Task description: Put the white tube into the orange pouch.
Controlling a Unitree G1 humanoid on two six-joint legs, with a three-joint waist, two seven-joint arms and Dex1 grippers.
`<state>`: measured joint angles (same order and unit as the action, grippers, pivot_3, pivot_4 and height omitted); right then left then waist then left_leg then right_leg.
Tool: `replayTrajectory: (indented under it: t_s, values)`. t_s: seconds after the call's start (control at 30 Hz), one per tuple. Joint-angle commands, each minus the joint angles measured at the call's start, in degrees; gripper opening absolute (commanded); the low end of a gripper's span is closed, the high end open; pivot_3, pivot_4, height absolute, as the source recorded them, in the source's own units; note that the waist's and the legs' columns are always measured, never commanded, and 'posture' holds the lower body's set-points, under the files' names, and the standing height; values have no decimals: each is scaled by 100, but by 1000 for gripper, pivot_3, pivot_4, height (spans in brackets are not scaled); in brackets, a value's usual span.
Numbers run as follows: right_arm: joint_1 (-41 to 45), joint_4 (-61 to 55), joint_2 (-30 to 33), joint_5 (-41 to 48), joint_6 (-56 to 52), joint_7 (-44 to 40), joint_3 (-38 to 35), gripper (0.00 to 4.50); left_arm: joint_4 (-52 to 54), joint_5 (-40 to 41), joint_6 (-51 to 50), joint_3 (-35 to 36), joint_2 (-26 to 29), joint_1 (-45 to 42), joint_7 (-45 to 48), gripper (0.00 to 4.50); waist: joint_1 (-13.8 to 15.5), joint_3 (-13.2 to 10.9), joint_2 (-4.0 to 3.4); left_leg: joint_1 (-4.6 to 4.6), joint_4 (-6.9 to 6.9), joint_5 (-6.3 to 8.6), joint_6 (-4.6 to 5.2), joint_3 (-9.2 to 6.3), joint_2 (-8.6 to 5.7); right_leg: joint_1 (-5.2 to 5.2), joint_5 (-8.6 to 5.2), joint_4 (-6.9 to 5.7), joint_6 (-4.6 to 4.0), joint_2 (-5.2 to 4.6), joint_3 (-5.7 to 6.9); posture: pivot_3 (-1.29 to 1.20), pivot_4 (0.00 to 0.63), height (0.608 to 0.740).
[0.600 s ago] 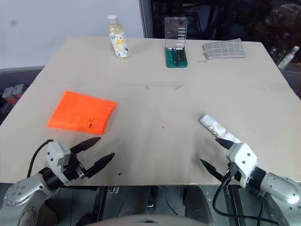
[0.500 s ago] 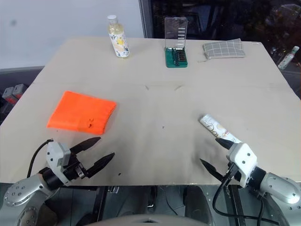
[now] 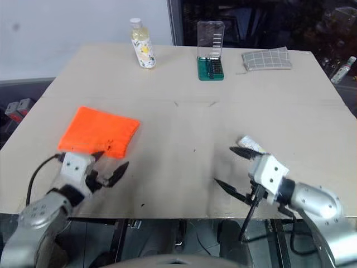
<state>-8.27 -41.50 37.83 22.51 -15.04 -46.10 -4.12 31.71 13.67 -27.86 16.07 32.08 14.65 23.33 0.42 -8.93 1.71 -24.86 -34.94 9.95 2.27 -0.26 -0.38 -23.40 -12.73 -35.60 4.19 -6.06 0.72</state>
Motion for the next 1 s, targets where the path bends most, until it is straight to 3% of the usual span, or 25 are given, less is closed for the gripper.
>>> replayTrajectory:
  t_s: [0.03,0.23,0.47,1.0]
  values:
    - [471,122,113,180,-96,-173,127,4500,358,-356,-1019,-317,124,-629,-514,4427,37,-1,0,0,0,0,0,1,-2,0,1,0,-1,1,0,0,150,740]
    - [1057,257,160,324,-238,-285,264,4500,544,-469,-2329,-724,232,-1806,-756,4427,54,-6,4,-5,-1,-5,10,-9,-6,-2,15,-8,-23,16,7,0,150,740]
    - [1140,194,120,275,-257,-186,433,4500,583,-843,-3933,-1618,189,-3239,-1261,4427,45,-12,11,2,-26,-5,9,-13,-5,12,15,-17,-20,24,9,0,150,740]
    - [1045,263,156,257,-176,-146,311,4500,638,-1561,-5463,-2572,350,-3736,-1935,4427,50,-24,25,7,-28,0,1,-19,6,22,15,-20,-21,35,8,0,150,740]
